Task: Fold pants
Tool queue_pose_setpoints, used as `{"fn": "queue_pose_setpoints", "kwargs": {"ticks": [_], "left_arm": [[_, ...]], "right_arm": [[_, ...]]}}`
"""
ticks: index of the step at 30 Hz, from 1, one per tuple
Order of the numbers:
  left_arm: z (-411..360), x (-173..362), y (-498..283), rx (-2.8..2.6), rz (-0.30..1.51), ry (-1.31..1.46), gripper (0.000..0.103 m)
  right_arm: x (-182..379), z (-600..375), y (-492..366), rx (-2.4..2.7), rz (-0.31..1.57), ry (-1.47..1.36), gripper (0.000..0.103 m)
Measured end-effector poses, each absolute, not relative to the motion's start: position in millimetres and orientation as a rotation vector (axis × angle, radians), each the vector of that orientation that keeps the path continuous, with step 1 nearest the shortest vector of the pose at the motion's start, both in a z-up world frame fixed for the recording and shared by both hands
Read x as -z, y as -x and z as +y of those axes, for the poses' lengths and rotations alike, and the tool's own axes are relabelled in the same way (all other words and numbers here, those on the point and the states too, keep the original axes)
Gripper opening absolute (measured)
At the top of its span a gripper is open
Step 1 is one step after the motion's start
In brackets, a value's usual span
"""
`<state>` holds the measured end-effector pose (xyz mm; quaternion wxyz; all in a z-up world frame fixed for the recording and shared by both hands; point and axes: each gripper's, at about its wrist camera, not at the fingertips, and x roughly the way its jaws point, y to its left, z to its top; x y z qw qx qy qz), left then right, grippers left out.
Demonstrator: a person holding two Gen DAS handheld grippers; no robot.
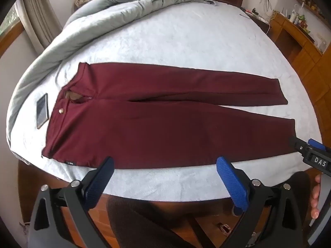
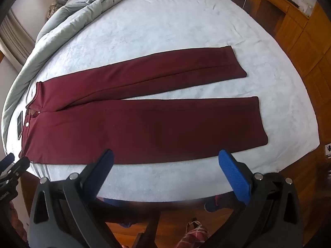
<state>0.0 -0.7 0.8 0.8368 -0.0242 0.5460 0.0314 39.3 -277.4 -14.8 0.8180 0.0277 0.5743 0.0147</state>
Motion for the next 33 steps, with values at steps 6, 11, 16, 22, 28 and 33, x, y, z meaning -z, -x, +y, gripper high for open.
{"fn": "queue_pose_setpoints", "kwargs": {"ticks": [6, 11, 16, 22, 28, 33], "left_arm": [[3.8, -6.4, -5.1, -0.044, 1.156, 0.078, 0.099], [-1.2, -3.8, -6.9, -0.057, 1.153, 0.061, 0.099], [-2.6, -1.6, -7.3, -0.056, 1.159, 0.057, 0.099], [-1.5, 0.4, -7.2, -0.060, 1.162, 0.056, 0.099], [-1.8, 0.8, -7.7, -0.061, 1.163, 0.054, 0.099], [-1.1, 1.6, -8.3, -0.060, 1.163, 0.054, 0.099]], "right_arm": [[20.7, -276.1, -40.0, -0.058, 1.238, -0.066, 0.101], [20.6, -278.1, -47.8, -0.052, 1.235, -0.066, 0.101], [21.0, -281.6, -46.9, -0.031, 1.213, -0.079, 0.101], [17.5, -281.3, -45.1, -0.006, 1.198, -0.066, 0.101], [14.8, -282.0, -45.3, -0.004, 1.195, -0.060, 0.101], [14.6, -282.7, -44.8, -0.007, 1.192, -0.058, 0.101]]}}
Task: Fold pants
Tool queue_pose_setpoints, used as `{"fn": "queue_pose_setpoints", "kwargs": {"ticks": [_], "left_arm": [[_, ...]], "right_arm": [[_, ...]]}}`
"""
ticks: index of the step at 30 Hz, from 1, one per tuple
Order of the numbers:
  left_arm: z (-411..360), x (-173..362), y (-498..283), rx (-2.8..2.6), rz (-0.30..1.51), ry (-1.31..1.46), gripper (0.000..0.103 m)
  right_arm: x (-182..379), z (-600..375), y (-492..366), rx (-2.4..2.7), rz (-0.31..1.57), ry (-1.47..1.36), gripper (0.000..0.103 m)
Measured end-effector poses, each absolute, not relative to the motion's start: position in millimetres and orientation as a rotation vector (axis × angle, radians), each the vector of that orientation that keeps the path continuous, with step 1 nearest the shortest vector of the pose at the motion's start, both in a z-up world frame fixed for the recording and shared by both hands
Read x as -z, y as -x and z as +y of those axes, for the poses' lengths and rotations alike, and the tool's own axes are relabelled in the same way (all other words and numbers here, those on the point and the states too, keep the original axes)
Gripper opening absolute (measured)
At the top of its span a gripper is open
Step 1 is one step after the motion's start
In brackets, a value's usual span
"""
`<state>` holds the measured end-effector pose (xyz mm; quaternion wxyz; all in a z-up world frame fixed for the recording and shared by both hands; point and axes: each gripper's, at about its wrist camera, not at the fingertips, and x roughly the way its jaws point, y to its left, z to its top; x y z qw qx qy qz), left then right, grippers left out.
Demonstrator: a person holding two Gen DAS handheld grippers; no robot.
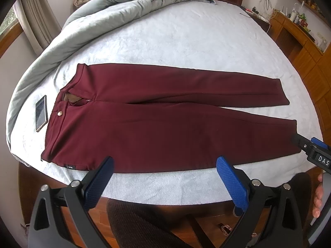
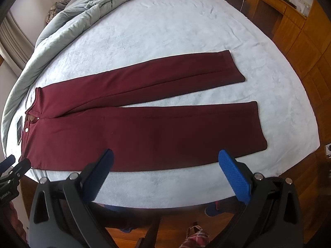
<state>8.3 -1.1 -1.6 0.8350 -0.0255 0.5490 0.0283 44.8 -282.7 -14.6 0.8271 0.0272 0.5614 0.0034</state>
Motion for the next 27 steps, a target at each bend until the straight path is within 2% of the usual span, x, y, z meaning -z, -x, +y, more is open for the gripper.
{"fn": "queue_pose_setpoints", "kwargs": {"ticks": [27], "left_arm": [[-4.1, 3.6, -12.3, -0.060, 1.167, 0.046, 0.099]], "right_arm": [[12.9, -281.9, -46.6, -0.005, 1.190, -0.052, 0.101]]}}
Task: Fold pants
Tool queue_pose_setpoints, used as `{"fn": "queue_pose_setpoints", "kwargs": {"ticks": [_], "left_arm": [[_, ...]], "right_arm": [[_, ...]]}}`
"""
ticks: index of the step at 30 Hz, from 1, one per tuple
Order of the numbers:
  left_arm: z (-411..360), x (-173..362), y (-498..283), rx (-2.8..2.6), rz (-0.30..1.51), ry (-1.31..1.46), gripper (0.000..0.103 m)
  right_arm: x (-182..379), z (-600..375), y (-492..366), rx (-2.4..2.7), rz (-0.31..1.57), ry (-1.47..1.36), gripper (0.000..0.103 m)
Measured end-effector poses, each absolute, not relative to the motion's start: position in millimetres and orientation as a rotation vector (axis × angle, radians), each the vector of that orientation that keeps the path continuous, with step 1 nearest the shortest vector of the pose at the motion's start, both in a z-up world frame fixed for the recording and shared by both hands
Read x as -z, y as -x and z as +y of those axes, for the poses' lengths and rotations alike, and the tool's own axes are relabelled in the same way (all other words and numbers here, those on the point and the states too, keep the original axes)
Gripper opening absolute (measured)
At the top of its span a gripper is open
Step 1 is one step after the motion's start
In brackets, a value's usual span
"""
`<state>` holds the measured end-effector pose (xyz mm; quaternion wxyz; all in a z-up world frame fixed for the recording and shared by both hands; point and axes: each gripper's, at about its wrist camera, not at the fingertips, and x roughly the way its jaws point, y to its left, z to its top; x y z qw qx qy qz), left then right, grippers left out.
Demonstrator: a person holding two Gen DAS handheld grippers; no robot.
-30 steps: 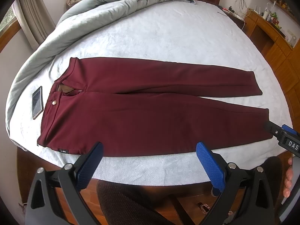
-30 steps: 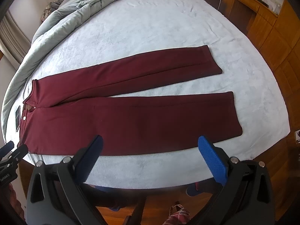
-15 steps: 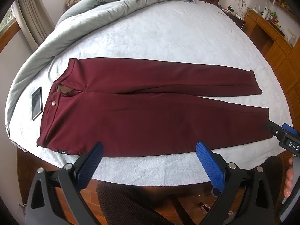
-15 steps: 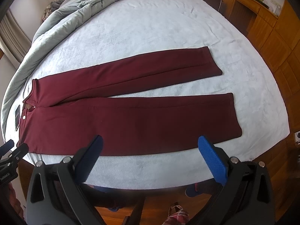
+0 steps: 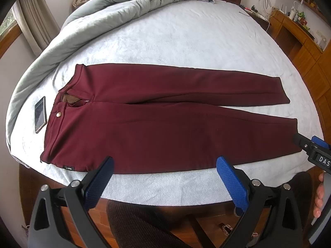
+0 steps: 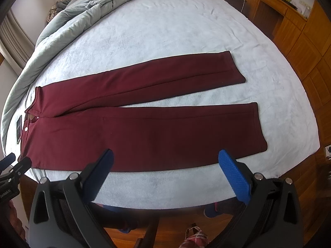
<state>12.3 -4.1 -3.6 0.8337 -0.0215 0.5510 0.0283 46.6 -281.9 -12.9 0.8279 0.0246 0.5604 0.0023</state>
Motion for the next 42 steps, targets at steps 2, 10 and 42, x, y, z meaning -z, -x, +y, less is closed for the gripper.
{"fn": "queue_pose_setpoints", "kwargs": {"ticks": [2, 10, 42], "left_arm": [[-4.2, 4.0, -12.5, -0.059, 1.167, 0.046, 0.099], [-6.4, 4.7, -13.4, -0.062, 1.165, 0.041, 0.099], [-6.9, 4.5, -22.7, -0.062, 1.178, 0.035, 0.099]], "right_arm": [[12.9, -282.2, -46.6, -0.007, 1.191, -0.055, 0.101], [12.8, -281.9, -46.6, -0.007, 1.187, -0.056, 0.101], [12.2, -282.2, -53.7, -0.029, 1.177, -0.053, 0.101]]}}
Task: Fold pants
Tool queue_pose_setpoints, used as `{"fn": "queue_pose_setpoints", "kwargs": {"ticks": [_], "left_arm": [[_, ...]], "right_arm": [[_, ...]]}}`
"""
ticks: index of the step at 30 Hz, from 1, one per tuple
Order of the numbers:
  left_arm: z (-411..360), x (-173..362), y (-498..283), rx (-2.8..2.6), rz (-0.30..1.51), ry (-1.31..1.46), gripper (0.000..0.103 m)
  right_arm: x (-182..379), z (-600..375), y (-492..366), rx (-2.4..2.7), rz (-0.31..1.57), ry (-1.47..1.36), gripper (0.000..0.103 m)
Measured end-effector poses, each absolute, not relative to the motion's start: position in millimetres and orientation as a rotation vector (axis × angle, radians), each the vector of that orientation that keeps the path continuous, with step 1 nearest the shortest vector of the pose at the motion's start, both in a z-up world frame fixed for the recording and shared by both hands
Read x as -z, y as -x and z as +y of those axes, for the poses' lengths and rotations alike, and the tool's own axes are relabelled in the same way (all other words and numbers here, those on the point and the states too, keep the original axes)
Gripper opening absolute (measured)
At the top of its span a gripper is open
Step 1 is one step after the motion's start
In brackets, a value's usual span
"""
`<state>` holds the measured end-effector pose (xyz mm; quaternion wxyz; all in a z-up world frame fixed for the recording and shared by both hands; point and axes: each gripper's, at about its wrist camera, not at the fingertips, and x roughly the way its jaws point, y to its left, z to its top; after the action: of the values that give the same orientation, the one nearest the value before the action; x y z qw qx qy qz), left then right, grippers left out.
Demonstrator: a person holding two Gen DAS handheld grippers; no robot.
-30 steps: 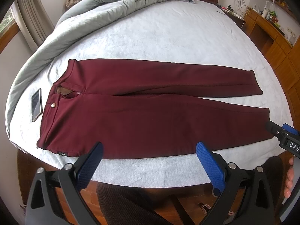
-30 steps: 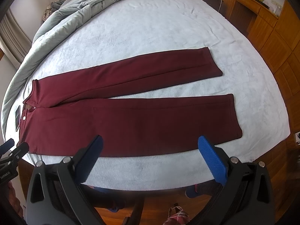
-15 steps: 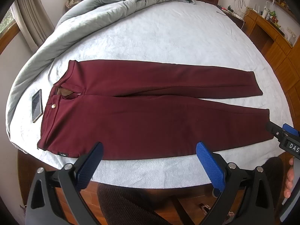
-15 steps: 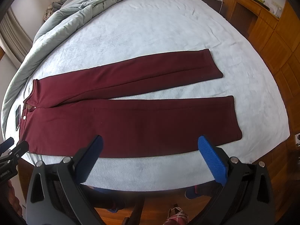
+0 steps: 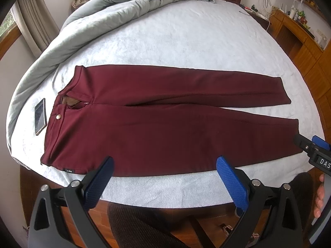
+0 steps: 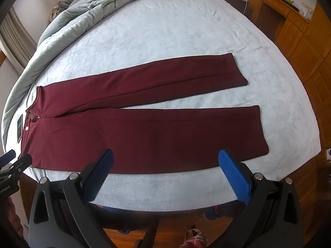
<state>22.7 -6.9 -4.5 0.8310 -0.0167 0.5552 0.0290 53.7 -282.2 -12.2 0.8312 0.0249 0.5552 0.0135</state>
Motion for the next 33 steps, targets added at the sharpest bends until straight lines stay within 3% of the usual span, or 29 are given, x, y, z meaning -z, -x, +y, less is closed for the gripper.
{"fn": "queue_pose_setpoints", "kwargs": {"ticks": [10, 20, 30, 31, 32, 33], "left_arm": [[-8.8, 26.6, -107.1, -0.029, 1.162, 0.114, 0.099], [-27.5, 78.0, -225.9, 0.149, 1.097, 0.208, 0.099], [-71.7, 130.3, -293.5, 0.215, 1.220, 0.102, 0.099], [-77.5, 133.7, -297.4, 0.233, 1.226, 0.091, 0.099], [-82.0, 137.1, -300.8, 0.250, 1.231, 0.076, 0.099], [-85.1, 138.9, -302.5, 0.264, 1.233, 0.064, 0.099]], "right_arm": [[27.9, -354.7, -149.8, 0.012, 1.114, -0.044, 0.101], [133.1, -464.2, -327.9, 0.023, 1.250, -0.054, 0.100], [191.7, -488.7, -383.6, -0.127, 1.293, -0.019, 0.100], [190.0, -488.9, -382.8, -0.145, 1.279, -0.015, 0.094], [188.1, -489.1, -381.1, -0.167, 1.271, -0.011, 0.077], [185.2, -488.9, -379.3, -0.198, 1.263, -0.009, 0.066]]}}
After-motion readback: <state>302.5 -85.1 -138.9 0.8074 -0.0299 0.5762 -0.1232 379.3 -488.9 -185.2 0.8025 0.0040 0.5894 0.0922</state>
